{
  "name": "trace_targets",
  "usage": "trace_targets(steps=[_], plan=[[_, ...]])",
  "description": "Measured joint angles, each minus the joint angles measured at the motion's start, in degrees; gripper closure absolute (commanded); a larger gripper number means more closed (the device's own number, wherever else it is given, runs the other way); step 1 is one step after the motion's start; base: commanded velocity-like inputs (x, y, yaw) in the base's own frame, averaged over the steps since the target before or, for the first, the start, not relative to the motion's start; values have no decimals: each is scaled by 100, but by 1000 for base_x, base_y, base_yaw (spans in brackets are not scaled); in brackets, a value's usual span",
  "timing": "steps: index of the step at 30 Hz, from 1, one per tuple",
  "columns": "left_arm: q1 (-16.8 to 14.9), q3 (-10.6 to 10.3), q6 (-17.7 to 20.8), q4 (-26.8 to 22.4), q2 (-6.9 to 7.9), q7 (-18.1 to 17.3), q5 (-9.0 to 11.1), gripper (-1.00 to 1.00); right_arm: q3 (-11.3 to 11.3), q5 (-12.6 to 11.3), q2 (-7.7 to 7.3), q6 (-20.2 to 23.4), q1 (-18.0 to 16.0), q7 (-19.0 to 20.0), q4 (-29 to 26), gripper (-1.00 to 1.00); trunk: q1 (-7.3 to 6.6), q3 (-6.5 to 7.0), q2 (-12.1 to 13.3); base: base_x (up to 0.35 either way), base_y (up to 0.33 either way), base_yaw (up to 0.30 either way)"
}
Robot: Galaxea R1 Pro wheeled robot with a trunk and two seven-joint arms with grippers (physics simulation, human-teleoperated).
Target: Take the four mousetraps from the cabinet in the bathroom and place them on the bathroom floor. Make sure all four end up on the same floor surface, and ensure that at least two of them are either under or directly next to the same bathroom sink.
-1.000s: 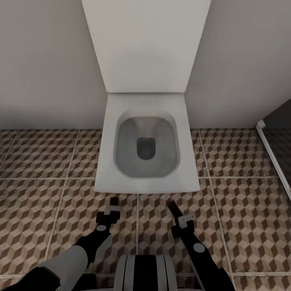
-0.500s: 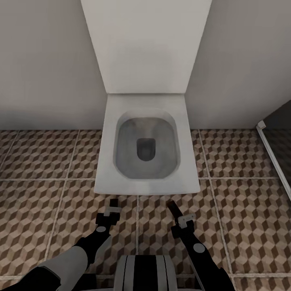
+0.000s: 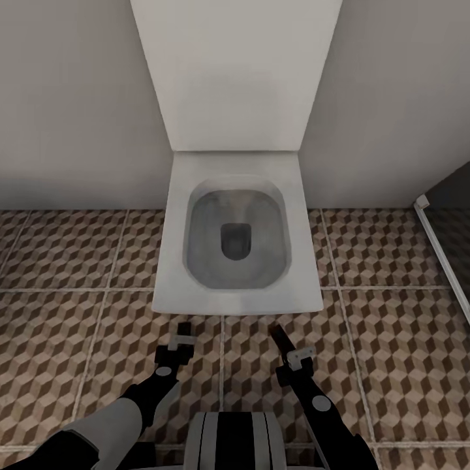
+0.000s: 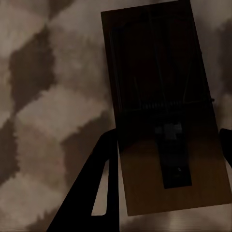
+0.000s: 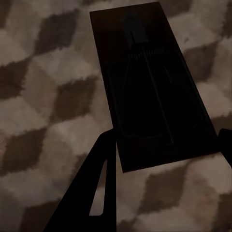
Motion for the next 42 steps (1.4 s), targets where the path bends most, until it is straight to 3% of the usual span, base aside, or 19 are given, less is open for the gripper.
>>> trace_targets(steps=[35,36,42], plan=[[22,0,-13,63,-5,1,0,100,2,1,0,4,0,-30,25,100,0,0,0,0,0,0],[23,0,-14,63,-5,1,0,-100,2,1,1,4,0,-31,25,100,0,0,0,0,0,0],[34,-4,-9,62,-5,24,-12,-100,2,1,2,4,0,-31,25,100,0,0,0,0,0,0]])
